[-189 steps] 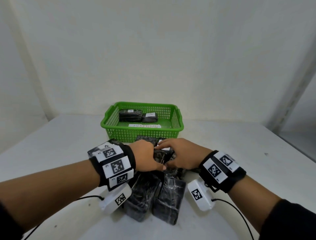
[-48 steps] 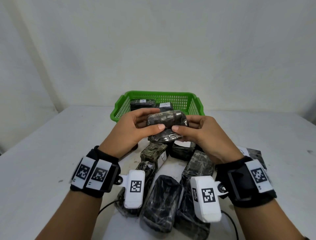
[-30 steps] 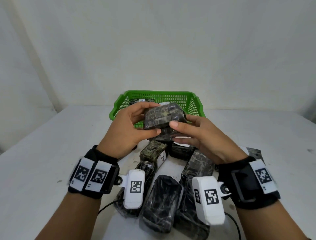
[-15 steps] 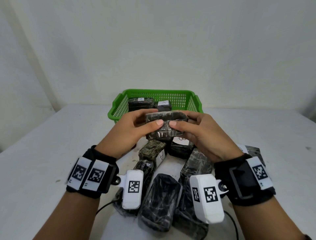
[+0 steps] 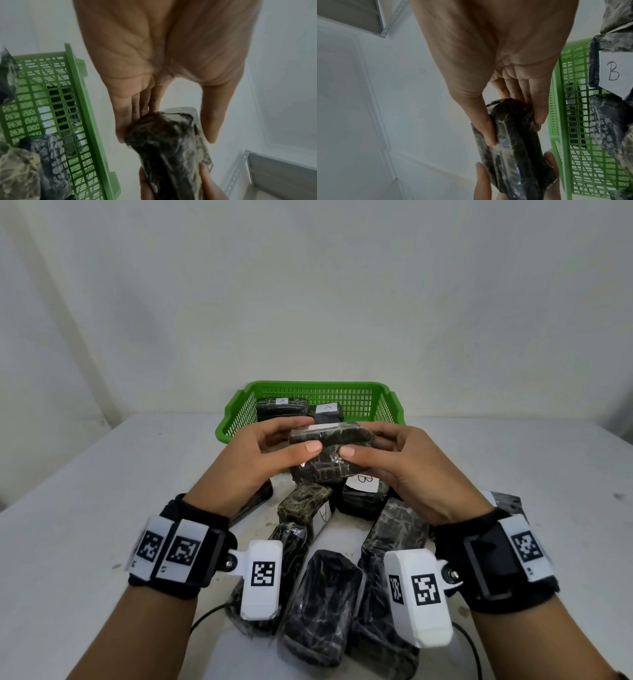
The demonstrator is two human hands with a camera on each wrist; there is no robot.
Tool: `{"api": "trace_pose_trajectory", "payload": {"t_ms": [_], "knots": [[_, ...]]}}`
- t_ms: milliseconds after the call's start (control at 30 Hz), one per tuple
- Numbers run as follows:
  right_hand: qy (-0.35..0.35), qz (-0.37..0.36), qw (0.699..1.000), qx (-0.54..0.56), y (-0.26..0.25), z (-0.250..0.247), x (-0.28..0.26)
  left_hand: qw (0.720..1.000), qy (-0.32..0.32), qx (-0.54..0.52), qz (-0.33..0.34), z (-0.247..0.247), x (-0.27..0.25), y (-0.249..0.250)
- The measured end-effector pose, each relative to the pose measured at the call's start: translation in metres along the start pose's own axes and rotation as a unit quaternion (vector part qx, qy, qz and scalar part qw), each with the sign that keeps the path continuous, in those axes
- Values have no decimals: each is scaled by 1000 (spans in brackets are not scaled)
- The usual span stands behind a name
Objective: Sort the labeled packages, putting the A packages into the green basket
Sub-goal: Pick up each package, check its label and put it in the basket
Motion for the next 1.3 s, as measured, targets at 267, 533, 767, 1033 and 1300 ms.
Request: {"api": "trace_pose_trajectory", "payload": {"t_ms": [267, 533, 767, 1033, 1300], "knots": [[19, -31, 999, -17, -2, -7, 3, 999, -4, 28, 41, 1, -1, 5], [-25, 23, 999, 42, -1, 4, 0, 996, 35, 21, 79, -3, 2, 7], [39, -62, 997, -31, -14, -1, -4, 996, -30, 44, 75, 8, -2, 9], [-30, -187, 960, -208, -33, 11, -16, 996, -13, 90, 16, 15, -3, 6], [-23, -6, 998, -62, -11, 6, -6, 998, 30, -7, 48, 12, -3, 15]]}}
Point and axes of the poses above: each hand's wrist, its own x-axis towards the middle knuckle, its own z-axis out of the palm, y = z × x, the point moved 7 cm from there along x, towards the middle knuckle, and after that the axes turned 3 degrees about y, right-handed, at the moved point
